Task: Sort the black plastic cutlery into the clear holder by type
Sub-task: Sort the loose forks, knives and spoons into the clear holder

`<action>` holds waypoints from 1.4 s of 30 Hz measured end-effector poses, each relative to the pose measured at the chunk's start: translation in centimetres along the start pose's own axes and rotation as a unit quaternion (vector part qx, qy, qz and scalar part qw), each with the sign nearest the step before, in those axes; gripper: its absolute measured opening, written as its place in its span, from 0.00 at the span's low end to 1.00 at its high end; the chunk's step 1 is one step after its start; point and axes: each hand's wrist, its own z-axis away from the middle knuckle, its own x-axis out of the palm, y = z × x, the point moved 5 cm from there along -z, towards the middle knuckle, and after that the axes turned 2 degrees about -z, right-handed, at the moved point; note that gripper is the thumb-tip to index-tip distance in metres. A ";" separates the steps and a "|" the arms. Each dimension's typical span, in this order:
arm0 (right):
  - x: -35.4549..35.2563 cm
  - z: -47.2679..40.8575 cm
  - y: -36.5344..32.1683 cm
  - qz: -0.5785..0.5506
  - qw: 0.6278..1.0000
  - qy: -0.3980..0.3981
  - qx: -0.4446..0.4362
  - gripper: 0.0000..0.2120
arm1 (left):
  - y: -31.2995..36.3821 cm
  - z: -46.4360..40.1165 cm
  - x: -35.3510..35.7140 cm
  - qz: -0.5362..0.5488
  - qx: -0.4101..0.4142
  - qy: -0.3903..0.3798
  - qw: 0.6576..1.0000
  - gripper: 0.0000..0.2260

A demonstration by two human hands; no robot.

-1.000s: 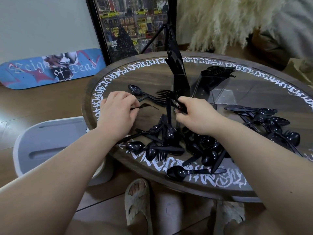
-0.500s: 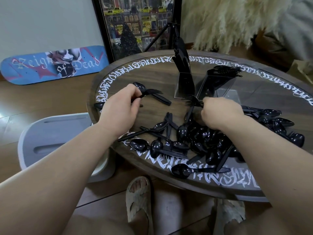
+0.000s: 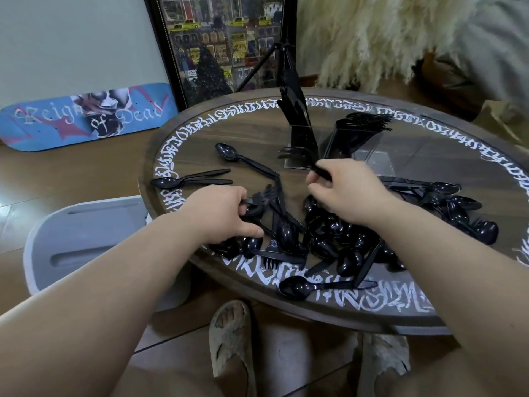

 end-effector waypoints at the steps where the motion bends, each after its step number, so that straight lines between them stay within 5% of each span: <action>1: 0.5 0.2 -0.8 -0.031 0.999 -0.024 -0.021 0.04 | -0.1 -0.1 -0.1 0.006 -0.005 0.017 1.000 0.21; 9: 5.8 -0.4 -2.8 0.056 0.976 -0.188 -0.094 0.09 | -2.0 0.0 -1.0 0.041 -0.034 0.145 0.988 0.18; 17: 6.1 -1.4 -2.4 0.101 0.972 -0.193 -0.094 0.13 | -3.9 1.1 -0.6 0.056 -0.047 0.108 0.991 0.11; 28: 5.5 -2.5 -0.6 0.124 0.989 -0.043 -0.069 0.05 | -3.2 1.2 -0.1 0.104 -0.032 0.084 0.991 0.10; 36: 1.5 -2.2 0.5 0.060 0.992 0.101 -0.044 0.04 | -2.7 0.5 -1.1 0.108 -0.022 0.158 0.981 0.13; 42: -1.8 -0.6 1.4 0.091 0.990 0.104 -0.044 0.04 | -0.7 0.3 -1.6 0.082 -0.005 0.193 0.978 0.15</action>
